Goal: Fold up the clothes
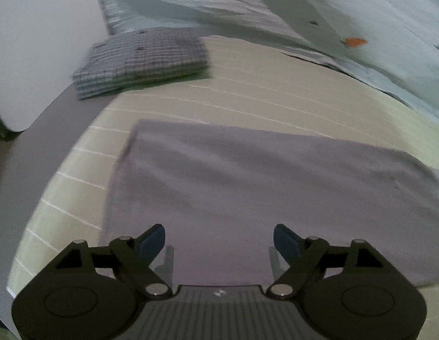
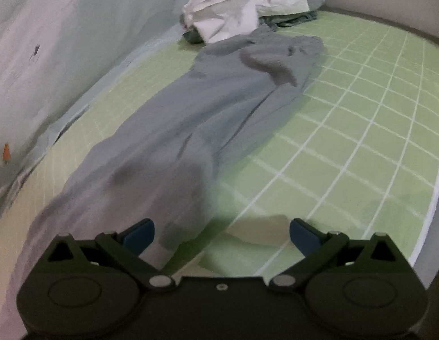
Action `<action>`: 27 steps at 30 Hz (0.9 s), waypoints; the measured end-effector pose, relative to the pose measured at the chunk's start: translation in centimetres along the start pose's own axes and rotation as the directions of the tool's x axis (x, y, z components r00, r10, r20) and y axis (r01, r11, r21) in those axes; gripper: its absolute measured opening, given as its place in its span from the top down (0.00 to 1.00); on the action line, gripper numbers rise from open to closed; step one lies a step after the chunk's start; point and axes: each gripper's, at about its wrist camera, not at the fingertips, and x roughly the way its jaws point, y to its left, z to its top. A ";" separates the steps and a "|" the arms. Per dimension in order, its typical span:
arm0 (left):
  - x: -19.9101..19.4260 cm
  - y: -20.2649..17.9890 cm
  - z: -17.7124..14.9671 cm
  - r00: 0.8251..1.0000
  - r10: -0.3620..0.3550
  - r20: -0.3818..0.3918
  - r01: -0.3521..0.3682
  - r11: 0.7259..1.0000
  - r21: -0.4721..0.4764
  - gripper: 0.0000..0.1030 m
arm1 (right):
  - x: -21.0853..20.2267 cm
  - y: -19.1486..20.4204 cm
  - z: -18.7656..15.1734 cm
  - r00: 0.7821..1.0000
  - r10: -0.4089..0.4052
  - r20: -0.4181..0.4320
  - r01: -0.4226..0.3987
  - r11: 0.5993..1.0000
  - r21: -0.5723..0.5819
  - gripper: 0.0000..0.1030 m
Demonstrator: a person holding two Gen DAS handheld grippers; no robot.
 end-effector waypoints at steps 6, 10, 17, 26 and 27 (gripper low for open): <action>-1.6 -7.8 -2.1 0.999 -0.045 -0.013 0.046 0.999 0.022 0.18 | 2.2 -4.3 4.9 1.000 0.029 -0.001 -0.029 1.000 -0.003 0.00; -2.7 -13.0 -3.5 0.998 -0.057 -0.012 0.057 0.998 0.037 0.18 | 4.3 -6.7 8.8 0.999 0.049 0.019 -0.048 0.998 -0.038 0.00; -4.6 -19.2 -5.9 0.999 -0.032 -0.013 0.032 0.999 0.020 0.17 | 8.8 -9.2 15.9 0.994 0.088 0.070 -0.083 0.994 -0.069 0.00; -5.9 -23.3 -7.8 0.999 0.041 -0.029 -0.041 0.999 0.006 0.17 | 8.3 -12.2 21.8 0.976 0.146 0.163 -0.144 0.989 -0.023 0.78; -6.0 -23.4 -7.7 0.999 0.050 -0.022 -0.050 0.999 0.004 0.17 | 7.3 -12.7 22.0 0.972 0.140 0.190 -0.135 0.990 -0.038 0.78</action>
